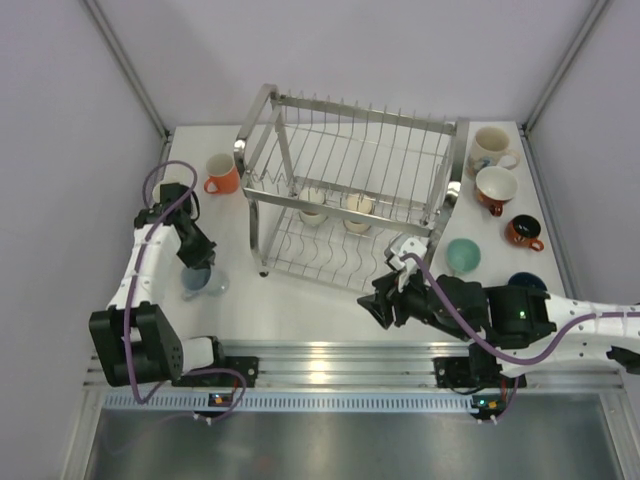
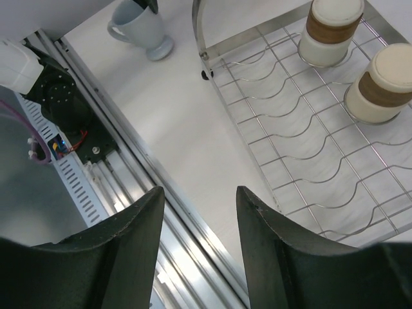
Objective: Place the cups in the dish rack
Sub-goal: Grab a cup with the left arm
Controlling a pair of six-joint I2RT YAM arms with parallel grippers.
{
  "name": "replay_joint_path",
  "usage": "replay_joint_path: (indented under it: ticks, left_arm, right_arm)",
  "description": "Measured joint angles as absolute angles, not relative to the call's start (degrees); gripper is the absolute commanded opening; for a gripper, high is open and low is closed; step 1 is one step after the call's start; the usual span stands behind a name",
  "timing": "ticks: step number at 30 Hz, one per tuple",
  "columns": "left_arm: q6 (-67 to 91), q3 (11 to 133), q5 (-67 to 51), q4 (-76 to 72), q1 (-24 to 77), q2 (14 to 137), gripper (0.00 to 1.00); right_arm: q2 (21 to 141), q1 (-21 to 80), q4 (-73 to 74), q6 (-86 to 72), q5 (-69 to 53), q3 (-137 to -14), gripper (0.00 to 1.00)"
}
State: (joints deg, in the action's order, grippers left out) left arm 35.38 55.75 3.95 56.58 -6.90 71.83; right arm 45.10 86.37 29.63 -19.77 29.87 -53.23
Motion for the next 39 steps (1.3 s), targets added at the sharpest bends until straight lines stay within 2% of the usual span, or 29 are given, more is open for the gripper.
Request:
replay_joint_path:
  ticks: [9, 13, 18, 21, 30, 39]
  left_arm:
    - [35.81, 60.84, 3.7, 53.63, -10.11, 79.81, 0.3]
    - [35.24, 62.0, 3.73, 53.52, -10.09, 80.44, 0.46]
    - [34.28, 63.16, 5.48, 53.63, -10.09, 79.92, 0.61]
    - [34.37, 63.16, 7.64, 53.74, -10.11, 78.15, 0.62]
    - [33.87, 62.22, 6.52, 53.58, -10.85, 78.26, 0.57]
    - [25.85, 62.26, 5.15, 53.54, -10.66, 78.96, 0.57]
  right_arm:
    - [44.01, 86.63, 29.5, -20.21, 30.28, -51.35, 0.5]
    - [43.33, 86.63, 29.61, -20.21, 30.85, -51.31, 0.5]
    - [43.2, 86.63, 29.61, -20.21, 31.79, -51.29, 0.5]
    - [43.31, 86.65, 29.56, -20.18, 31.86, -51.29, 0.5]
    - [43.79, 86.76, 29.47, -20.1, 31.86, -51.31, 0.51]
    - [43.48, 86.91, 29.36, -20.01, 32.34, -51.29, 0.51]
